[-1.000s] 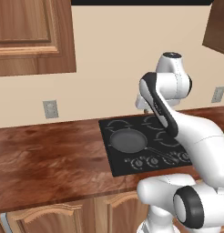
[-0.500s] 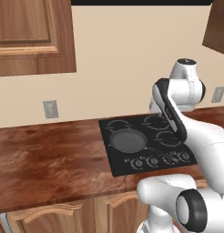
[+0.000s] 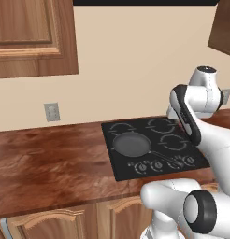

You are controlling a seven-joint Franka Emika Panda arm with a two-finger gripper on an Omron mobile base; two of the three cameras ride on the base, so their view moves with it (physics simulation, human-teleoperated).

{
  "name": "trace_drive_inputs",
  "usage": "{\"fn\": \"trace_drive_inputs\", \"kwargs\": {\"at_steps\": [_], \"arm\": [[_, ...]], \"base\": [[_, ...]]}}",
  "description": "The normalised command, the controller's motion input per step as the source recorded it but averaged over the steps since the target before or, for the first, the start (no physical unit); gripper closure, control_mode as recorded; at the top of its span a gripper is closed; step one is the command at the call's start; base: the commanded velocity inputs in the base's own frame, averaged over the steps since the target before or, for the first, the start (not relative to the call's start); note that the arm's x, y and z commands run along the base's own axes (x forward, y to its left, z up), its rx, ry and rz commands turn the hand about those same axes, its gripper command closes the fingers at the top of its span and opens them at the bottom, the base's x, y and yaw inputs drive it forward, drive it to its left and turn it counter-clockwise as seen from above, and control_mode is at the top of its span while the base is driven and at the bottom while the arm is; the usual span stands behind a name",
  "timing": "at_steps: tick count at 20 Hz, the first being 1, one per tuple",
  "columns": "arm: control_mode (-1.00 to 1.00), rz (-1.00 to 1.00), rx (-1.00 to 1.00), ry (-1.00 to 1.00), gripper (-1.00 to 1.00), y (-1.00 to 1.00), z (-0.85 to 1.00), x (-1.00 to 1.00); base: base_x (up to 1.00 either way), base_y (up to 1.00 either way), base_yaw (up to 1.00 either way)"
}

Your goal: Put the corn and bell pepper in the pan. Then turn on the front left burner and set the heat to medium.

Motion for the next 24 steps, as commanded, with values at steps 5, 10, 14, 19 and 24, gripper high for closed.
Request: {"fn": "trace_drive_inputs", "kwargs": {"at_steps": [5, 10, 14, 19, 24], "arm": [[-1.00, 0.00, 0.00, 0.02, -1.00, -0.59, -0.25, 0.01], [-1.00, -0.04, -0.01, 0.15, -1.00, -0.83, -0.27, 0.22], [-1.00, -0.35, -0.05, 0.19, -1.00, -0.35, -0.51, 0.59], [-1.00, -0.35, -0.01, 0.16, -1.00, -0.59, -0.57, 0.25], [-1.00, -0.22, 0.00, 0.03, -1.00, -0.67, -0.33, -0.01]], "base": [[0.00, 0.00, 0.00], [0.00, 0.00, 0.00], [0.00, 0.00, 0.00], [0.00, 0.00, 0.00], [0.00, 0.00, 0.00]]}}
